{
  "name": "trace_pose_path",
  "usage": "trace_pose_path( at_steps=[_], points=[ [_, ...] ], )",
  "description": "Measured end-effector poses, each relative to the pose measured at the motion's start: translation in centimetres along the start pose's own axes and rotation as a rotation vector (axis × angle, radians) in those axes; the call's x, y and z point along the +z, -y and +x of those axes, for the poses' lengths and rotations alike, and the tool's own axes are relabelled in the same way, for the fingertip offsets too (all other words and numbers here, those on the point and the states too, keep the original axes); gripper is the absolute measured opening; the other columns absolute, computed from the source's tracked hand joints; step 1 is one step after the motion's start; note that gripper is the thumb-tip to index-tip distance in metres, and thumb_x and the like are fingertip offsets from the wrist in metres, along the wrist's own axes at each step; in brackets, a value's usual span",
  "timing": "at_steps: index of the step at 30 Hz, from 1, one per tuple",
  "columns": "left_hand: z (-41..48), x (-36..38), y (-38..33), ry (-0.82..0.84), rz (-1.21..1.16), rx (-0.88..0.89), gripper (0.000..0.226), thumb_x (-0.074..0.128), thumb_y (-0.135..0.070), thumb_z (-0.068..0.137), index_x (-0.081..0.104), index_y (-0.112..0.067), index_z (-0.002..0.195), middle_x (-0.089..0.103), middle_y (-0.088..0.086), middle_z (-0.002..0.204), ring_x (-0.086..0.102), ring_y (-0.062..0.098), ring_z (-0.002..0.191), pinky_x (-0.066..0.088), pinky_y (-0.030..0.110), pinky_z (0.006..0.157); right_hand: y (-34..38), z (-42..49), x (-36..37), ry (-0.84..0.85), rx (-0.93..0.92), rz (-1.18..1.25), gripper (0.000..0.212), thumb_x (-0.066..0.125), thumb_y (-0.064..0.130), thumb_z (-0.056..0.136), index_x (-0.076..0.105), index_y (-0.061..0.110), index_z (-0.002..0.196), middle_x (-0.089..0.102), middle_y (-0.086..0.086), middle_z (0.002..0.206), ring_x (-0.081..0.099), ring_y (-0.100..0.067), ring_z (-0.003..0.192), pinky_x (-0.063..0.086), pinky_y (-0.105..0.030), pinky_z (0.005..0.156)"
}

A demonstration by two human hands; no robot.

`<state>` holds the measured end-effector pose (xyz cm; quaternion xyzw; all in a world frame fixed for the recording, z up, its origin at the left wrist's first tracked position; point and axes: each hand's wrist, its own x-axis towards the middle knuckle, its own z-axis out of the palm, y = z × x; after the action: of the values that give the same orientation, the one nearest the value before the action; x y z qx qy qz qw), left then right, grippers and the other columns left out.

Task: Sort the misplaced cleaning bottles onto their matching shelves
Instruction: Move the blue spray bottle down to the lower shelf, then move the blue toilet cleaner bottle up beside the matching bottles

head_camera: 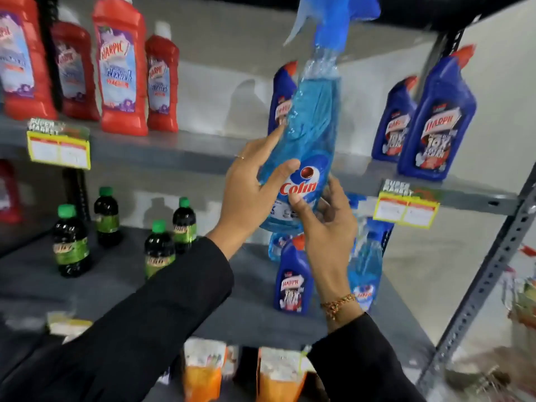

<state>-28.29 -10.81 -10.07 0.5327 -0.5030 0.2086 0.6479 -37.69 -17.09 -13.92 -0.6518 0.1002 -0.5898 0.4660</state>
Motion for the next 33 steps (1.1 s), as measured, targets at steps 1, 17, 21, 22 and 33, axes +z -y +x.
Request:
trace_pose_path(
  at_steps=[1, 17, 21, 22, 33],
  points=[
    [-1.6, -0.2, 1.1, -0.001, 0.032, 0.007, 0.052, 0.062, -0.025, 0.085, 0.043, -0.021, 0.133, 0.045, -0.031, 0.111, 0.044, -0.018, 0.107, 0.035, 0.006, 0.094, -1.3, -1.0, 0.0, 0.005, 0.031, -0.019, 0.047, 0.073, 0.018, 0.078, 0.054, 0.022, 0.121, 0.070, 0.005, 0.107, 0.068, -0.013, 0.095, 0.057, -0.037, 0.085],
    [-13.4, -2.7, 18.7, 0.442, 0.271, -0.571, 0.069, 0.059, -0.027, 0.088, 0.018, -0.035, 0.143, 0.048, 0.008, 0.141, 0.045, 0.017, 0.128, 0.038, 0.027, 0.101, -21.0, -7.5, 3.6, 0.294, 0.541, -0.301, 0.043, 0.075, 0.008, 0.074, 0.054, 0.011, 0.111, 0.071, -0.009, 0.109, 0.068, -0.019, 0.096, 0.056, -0.046, 0.088],
    [-12.9, -1.5, 20.7, 0.451, 0.234, -0.582, 0.068, 0.057, -0.024, 0.089, 0.018, -0.035, 0.143, 0.048, 0.006, 0.141, 0.045, 0.019, 0.128, 0.038, 0.033, 0.105, -23.1, -6.1, 4.6, 0.276, 0.581, -0.311, 0.044, 0.071, 0.003, 0.076, 0.052, 0.008, 0.116, 0.068, -0.013, 0.114, 0.066, -0.024, 0.101, 0.055, -0.042, 0.090],
    [-12.8, -1.2, 21.2, 0.439, 0.227, -0.574, 0.067, 0.057, -0.022, 0.089, 0.019, -0.033, 0.143, 0.048, 0.006, 0.140, 0.045, 0.019, 0.127, 0.038, 0.033, 0.104, -23.7, -5.8, 4.7, 0.282, 0.584, -0.319, 0.043, 0.070, 0.004, 0.077, 0.052, 0.008, 0.116, 0.068, -0.012, 0.114, 0.066, -0.023, 0.101, 0.055, -0.041, 0.090],
    [-17.4, 1.1, 22.2, 0.130, 0.379, -0.414, 0.047, 0.045, -0.037, 0.088, 0.031, -0.021, 0.131, 0.044, 0.021, 0.122, 0.057, 0.032, 0.102, 0.047, 0.031, 0.086, -24.3, -8.0, 2.5, 0.232, -0.020, -0.715, 0.039, 0.052, 0.003, 0.083, 0.048, 0.008, 0.122, 0.053, -0.011, 0.124, 0.048, -0.021, 0.111, 0.040, -0.029, 0.097]
  ],
)
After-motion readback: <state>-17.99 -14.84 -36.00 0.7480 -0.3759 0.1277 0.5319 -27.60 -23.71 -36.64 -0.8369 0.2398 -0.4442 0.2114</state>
